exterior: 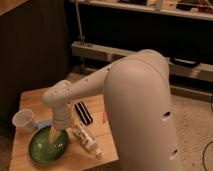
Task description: Place the bottle in the ceramic bowl
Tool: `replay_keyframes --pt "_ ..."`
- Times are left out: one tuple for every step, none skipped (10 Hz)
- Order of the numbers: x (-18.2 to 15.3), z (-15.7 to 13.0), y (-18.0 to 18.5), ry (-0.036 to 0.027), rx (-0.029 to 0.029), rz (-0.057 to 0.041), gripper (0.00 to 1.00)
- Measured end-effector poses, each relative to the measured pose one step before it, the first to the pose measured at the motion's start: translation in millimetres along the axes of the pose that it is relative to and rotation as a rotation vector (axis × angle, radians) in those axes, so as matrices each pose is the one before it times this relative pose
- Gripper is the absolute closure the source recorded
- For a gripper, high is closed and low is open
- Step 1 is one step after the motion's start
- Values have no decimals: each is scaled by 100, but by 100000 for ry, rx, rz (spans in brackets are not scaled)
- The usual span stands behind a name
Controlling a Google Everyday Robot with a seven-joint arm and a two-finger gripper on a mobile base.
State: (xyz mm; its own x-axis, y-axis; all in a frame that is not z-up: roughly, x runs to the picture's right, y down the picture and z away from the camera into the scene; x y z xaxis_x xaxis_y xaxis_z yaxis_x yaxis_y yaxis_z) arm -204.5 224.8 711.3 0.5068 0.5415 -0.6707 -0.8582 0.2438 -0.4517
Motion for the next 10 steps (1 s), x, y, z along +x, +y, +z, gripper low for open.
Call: replay_keyframes --pt "-7 -56 3 -109 34 -23 20" --pt "25 11 4 -11 12 -281 20" --pt "69 -16 -162 -595 841 -1429 20" --pt "141 -102 -617 -3901 2495 -2701 20" --pt "567 -61 -1095 -3923 2606 -563 20" --pt "785 -105 -1450 -4113 2210 654 20" --pt "993 -38 -1873 -4333 804 1959 20" --pt "801 48 -1696 -3146 271 2359 20" --pt "632 497 -1456 -2529 -301 1351 20" --pt "169 488 -422 -668 -245 -117 20"
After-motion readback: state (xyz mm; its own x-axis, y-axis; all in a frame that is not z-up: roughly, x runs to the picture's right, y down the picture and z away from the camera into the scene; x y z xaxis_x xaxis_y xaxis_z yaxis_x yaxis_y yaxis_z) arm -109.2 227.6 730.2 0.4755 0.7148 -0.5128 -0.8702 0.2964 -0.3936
